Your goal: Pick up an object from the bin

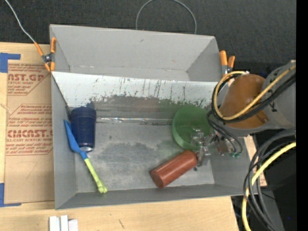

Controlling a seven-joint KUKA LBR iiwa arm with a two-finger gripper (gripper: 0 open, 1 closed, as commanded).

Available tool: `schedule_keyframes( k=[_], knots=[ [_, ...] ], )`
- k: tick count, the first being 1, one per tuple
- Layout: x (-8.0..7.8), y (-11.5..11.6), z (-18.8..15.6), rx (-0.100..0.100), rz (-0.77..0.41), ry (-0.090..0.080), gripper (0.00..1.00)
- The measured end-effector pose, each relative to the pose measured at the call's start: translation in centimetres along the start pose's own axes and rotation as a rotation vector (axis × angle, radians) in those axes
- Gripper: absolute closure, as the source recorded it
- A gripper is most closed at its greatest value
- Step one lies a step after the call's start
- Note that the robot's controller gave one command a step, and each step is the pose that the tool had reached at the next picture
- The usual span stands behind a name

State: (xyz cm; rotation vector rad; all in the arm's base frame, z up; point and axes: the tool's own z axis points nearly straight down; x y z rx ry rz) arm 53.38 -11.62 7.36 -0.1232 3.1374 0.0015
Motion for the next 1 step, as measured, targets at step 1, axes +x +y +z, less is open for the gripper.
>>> schedule_keyframes(
  k=[1],
  knots=[
    [0.00,-0.01,0.00,0.000,0.000,0.000,1.00]
  ],
)
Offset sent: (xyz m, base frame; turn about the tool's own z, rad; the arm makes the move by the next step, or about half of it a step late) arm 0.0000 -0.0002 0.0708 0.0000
